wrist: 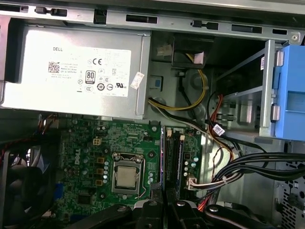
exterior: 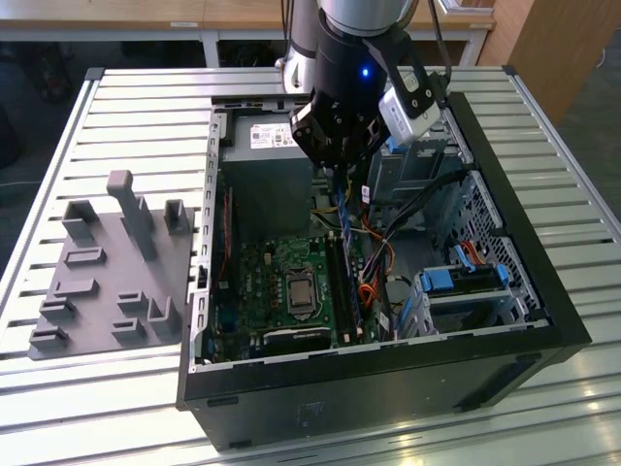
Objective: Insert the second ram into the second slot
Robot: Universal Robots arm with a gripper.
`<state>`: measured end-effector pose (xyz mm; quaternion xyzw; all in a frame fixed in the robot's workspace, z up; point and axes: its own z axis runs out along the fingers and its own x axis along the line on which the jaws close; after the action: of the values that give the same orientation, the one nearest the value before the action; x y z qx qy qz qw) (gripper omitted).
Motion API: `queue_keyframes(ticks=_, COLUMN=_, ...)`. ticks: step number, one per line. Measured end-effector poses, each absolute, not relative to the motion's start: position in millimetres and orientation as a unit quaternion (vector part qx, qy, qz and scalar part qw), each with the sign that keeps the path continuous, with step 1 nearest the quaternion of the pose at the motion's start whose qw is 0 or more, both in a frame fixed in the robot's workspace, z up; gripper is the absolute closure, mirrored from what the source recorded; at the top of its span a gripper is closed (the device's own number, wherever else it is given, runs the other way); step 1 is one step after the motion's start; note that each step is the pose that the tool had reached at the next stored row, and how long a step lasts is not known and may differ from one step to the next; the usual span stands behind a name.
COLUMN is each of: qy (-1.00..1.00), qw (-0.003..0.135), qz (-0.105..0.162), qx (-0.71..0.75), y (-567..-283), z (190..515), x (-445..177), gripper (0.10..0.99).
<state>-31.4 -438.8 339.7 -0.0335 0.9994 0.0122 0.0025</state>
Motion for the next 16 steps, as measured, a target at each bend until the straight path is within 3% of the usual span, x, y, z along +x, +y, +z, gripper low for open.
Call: queue_keyframes(ticks=16, qy=0.999, qw=0.003, qz=0.012, qx=-0.033, y=-439.0, z=336.1, x=-31.4, gripper=0.949)
